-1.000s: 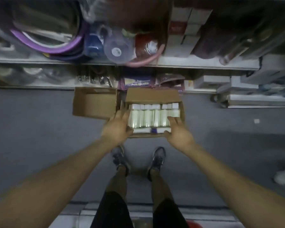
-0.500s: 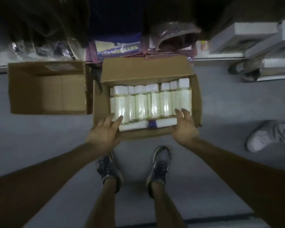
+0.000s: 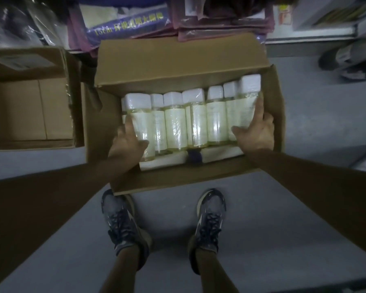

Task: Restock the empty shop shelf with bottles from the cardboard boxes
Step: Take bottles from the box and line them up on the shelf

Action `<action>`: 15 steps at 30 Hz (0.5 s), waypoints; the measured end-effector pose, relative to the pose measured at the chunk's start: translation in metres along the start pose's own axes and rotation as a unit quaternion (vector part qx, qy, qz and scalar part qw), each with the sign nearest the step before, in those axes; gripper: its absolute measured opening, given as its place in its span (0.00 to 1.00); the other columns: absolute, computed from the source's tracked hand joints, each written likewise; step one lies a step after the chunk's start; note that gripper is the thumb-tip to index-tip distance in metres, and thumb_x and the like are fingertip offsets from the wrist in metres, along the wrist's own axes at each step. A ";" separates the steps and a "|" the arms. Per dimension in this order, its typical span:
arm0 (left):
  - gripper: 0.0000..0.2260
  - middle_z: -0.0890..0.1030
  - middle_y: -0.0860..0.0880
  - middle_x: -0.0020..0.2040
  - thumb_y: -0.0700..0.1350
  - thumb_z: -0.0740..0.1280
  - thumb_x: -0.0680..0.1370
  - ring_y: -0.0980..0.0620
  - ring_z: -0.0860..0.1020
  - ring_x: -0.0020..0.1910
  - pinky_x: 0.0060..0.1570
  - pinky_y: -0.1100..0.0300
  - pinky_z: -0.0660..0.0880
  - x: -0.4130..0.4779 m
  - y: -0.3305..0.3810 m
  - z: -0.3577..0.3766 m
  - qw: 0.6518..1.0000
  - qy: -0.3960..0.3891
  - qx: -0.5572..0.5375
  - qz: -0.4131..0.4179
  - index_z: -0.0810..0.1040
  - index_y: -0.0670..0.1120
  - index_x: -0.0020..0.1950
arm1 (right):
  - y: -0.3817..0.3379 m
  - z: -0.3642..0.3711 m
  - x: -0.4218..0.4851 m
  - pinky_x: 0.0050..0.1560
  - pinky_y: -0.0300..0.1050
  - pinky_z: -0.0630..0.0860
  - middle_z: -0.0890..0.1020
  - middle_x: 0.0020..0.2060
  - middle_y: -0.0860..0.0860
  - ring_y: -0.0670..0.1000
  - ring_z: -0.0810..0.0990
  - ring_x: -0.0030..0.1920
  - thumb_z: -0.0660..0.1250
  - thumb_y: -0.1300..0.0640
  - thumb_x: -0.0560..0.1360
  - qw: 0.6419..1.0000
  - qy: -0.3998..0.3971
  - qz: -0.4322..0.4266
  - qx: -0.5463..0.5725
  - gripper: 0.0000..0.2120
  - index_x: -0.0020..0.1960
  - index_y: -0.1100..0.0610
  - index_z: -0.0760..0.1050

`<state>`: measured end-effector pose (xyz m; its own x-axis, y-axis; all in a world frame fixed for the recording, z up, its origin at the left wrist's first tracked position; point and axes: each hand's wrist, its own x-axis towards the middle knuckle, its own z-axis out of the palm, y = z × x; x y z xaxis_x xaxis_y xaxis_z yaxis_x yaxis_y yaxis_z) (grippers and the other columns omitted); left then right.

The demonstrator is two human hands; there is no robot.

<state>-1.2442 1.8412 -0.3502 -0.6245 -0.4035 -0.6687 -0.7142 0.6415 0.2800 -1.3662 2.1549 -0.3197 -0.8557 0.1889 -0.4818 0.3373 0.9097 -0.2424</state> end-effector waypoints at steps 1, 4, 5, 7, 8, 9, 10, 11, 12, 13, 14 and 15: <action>0.46 0.62 0.39 0.82 0.52 0.74 0.81 0.32 0.69 0.77 0.69 0.35 0.71 0.008 0.003 0.004 1.000 0.008 -0.011 -0.019 0.44 0.55 0.87 | 0.000 0.005 0.003 0.69 0.65 0.72 0.68 0.73 0.60 0.64 0.71 0.71 0.76 0.48 0.76 1.000 0.004 -0.002 0.003 0.54 0.85 0.36 0.39; 0.49 0.63 0.39 0.81 0.53 0.76 0.79 0.31 0.73 0.73 0.65 0.36 0.74 0.024 0.008 0.017 0.999 0.020 -0.018 -0.032 0.41 0.57 0.87 | -0.002 0.011 0.018 0.66 0.66 0.75 0.73 0.69 0.61 0.65 0.78 0.65 0.77 0.47 0.76 1.000 -0.021 0.001 0.002 0.58 0.81 0.31 0.31; 0.51 0.64 0.39 0.80 0.52 0.77 0.79 0.31 0.75 0.71 0.62 0.37 0.75 0.027 0.008 0.022 0.999 0.030 -0.020 -0.034 0.41 0.57 0.86 | -0.003 0.013 0.024 0.65 0.66 0.75 0.74 0.68 0.61 0.65 0.80 0.64 0.78 0.47 0.76 1.000 -0.028 -0.001 0.001 0.60 0.80 0.31 0.29; 0.52 0.66 0.39 0.78 0.51 0.79 0.77 0.31 0.77 0.68 0.59 0.39 0.77 0.032 0.009 0.030 0.997 0.052 -0.031 -0.040 0.42 0.57 0.86 | -0.005 0.019 0.028 0.63 0.65 0.76 0.74 0.67 0.61 0.65 0.79 0.63 0.78 0.49 0.76 1.000 -0.026 -0.007 0.011 0.61 0.80 0.32 0.28; 0.53 0.66 0.39 0.78 0.50 0.80 0.76 0.31 0.78 0.67 0.59 0.40 0.77 0.033 0.009 0.034 0.997 0.061 -0.041 -0.039 0.43 0.56 0.86 | -0.006 0.022 0.027 0.63 0.65 0.76 0.73 0.66 0.61 0.65 0.79 0.62 0.78 0.50 0.76 1.000 -0.018 -0.009 0.018 0.61 0.80 0.32 0.28; 0.53 0.66 0.39 0.78 0.50 0.81 0.75 0.31 0.78 0.67 0.60 0.40 0.77 0.034 0.008 0.037 0.996 0.069 -0.050 -0.038 0.44 0.56 0.86 | -0.006 0.026 0.026 0.63 0.65 0.75 0.73 0.65 0.61 0.65 0.79 0.61 0.79 0.51 0.76 1.000 -0.007 -0.010 0.024 0.61 0.80 0.31 0.29; 0.54 0.66 0.40 0.79 0.50 0.81 0.74 0.31 0.77 0.68 0.62 0.39 0.76 0.035 0.006 0.039 0.994 0.077 -0.061 -0.038 0.45 0.56 0.86 | -0.005 0.029 0.026 0.63 0.65 0.75 0.72 0.64 0.60 0.65 0.78 0.61 0.79 0.51 0.75 1.000 0.002 -0.010 0.029 0.61 0.81 0.31 0.29; 0.54 0.67 0.40 0.79 0.50 0.82 0.74 0.31 0.77 0.69 0.64 0.39 0.76 0.036 0.004 0.040 0.993 0.083 -0.074 -0.041 0.46 0.55 0.86 | -0.005 0.032 0.026 0.62 0.65 0.75 0.71 0.63 0.60 0.64 0.77 0.60 0.80 0.52 0.75 0.999 0.009 -0.012 0.035 0.62 0.81 0.31 0.30; 0.55 0.67 0.40 0.79 0.51 0.82 0.73 0.32 0.75 0.70 0.65 0.39 0.75 0.037 0.002 0.041 0.991 0.087 -0.088 -0.045 0.46 0.55 0.86 | -0.004 0.034 0.026 0.63 0.64 0.75 0.70 0.62 0.59 0.63 0.77 0.59 0.80 0.52 0.74 0.999 0.013 -0.012 0.043 0.62 0.81 0.30 0.31; 0.55 0.68 0.40 0.79 0.52 0.83 0.72 0.32 0.74 0.72 0.67 0.39 0.74 0.039 0.001 0.041 0.990 0.087 -0.100 -0.052 0.47 0.55 0.86 | -0.002 0.036 0.027 0.63 0.65 0.75 0.68 0.61 0.57 0.62 0.76 0.58 0.81 0.53 0.73 0.998 0.017 -0.012 0.052 0.63 0.81 0.29 0.32; 0.55 0.67 0.41 0.79 0.53 0.83 0.72 0.32 0.73 0.73 0.68 0.39 0.73 0.040 0.000 0.040 0.989 0.083 -0.108 -0.059 0.47 0.55 0.86 | -0.001 0.037 0.027 0.63 0.65 0.75 0.67 0.60 0.57 0.62 0.75 0.58 0.81 0.53 0.73 0.998 0.016 -0.009 0.061 0.64 0.80 0.28 0.31; 0.56 0.67 0.41 0.80 0.55 0.83 0.72 0.33 0.71 0.75 0.70 0.39 0.73 0.042 0.001 0.038 0.989 0.077 -0.111 -0.067 0.47 0.55 0.86 | -0.001 0.038 0.026 0.62 0.66 0.75 0.67 0.61 0.57 0.62 0.75 0.60 0.82 0.54 0.72 0.998 0.011 -0.007 0.068 0.64 0.79 0.27 0.31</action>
<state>-1.2593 1.8494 -0.4042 -0.5481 -0.5807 -0.6019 -0.8349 0.4232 0.3520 -1.3733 2.1449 -0.3641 -0.8684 0.1865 -0.4594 0.3748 0.8536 -0.3618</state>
